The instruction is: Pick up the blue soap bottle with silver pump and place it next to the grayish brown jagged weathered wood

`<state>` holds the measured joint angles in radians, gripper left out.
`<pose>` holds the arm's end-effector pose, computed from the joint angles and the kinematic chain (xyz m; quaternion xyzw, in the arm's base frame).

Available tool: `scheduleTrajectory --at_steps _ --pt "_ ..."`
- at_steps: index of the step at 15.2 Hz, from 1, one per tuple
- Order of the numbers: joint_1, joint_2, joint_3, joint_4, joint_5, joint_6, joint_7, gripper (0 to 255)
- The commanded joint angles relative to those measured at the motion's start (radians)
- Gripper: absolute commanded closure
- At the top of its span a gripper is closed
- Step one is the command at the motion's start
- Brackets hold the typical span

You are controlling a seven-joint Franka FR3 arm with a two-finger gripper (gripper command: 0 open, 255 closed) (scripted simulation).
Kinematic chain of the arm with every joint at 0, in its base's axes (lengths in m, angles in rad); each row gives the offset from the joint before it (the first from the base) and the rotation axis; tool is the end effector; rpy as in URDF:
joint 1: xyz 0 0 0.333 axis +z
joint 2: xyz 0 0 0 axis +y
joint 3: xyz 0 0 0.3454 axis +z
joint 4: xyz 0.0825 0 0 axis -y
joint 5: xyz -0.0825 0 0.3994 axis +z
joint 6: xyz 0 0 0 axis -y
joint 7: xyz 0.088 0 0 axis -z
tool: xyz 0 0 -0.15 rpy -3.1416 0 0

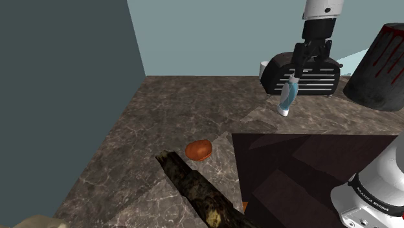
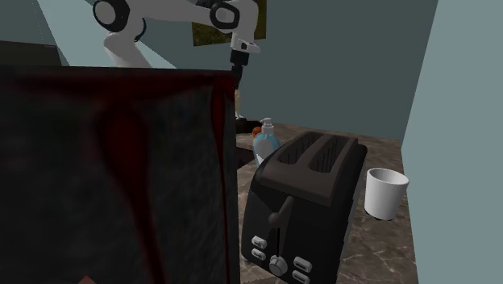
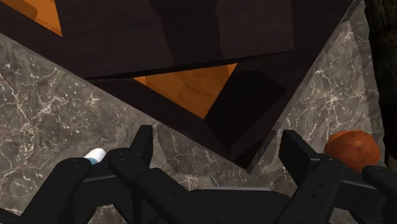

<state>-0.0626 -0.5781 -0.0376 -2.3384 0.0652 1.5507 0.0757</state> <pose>0.3422 -0.0260 0.5085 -0.9899 0.0859 0.1043 0.0436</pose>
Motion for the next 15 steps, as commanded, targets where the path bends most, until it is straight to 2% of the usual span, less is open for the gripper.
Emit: scheduleTrajectory --at_steps 1,8,15 --pt "-0.019 0.066 -0.040 0.032 -0.017 0.021 -0.040 0" --pt "-0.065 0.308 -0.146 0.171 -0.023 0.078 -0.151 0" --pt "-0.116 0.575 -0.229 0.367 0.019 0.091 -0.265 0"
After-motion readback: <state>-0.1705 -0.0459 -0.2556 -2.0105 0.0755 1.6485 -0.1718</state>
